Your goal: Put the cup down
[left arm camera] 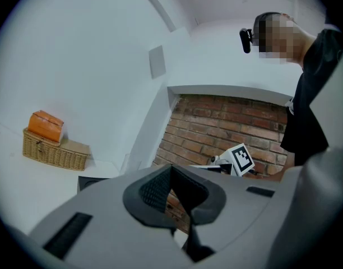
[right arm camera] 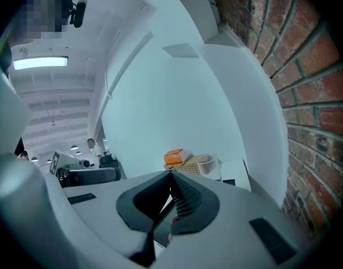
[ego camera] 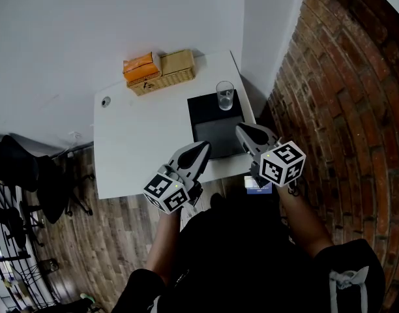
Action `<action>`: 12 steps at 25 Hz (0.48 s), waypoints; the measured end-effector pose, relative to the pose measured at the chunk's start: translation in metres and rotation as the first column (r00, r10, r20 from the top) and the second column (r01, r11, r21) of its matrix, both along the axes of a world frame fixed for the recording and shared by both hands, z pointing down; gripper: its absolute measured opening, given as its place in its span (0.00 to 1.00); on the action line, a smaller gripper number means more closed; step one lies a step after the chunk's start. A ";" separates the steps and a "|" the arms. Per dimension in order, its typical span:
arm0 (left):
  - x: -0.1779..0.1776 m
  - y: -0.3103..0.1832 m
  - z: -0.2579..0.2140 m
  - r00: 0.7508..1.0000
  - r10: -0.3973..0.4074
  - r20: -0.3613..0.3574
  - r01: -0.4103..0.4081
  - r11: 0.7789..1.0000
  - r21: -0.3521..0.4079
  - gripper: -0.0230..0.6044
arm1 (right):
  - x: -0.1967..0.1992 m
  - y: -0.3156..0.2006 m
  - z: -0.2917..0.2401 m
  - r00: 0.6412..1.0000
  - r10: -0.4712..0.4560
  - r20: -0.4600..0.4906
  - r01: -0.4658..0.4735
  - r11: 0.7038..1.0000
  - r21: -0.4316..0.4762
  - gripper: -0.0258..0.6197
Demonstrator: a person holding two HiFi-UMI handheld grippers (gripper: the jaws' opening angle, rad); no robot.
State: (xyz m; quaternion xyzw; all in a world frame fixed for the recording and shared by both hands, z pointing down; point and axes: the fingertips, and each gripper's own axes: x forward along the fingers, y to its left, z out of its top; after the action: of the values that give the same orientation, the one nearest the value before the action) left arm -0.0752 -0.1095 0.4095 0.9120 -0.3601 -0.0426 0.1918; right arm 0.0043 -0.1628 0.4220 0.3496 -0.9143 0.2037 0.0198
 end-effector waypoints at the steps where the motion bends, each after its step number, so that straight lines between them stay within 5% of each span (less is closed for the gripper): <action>1: 0.000 0.000 -0.001 1.000 -0.001 -0.011 0.001 1.000 -0.001 0.05 | 0.001 0.000 0.000 1.000 0.002 -0.002 -0.002 1.000 -0.001 0.06; 12: 0.003 0.001 0.001 1.000 0.003 -0.010 -0.003 1.000 -0.005 0.05 | 0.004 0.002 0.007 0.999 0.009 -0.036 -0.009 1.000 -0.002 0.06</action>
State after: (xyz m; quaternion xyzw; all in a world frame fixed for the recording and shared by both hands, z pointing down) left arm -0.0726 -0.1084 0.4103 0.9118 -0.3580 -0.0459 0.1958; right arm 0.0083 -0.1603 0.4288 0.3571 -0.9120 0.1985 0.0357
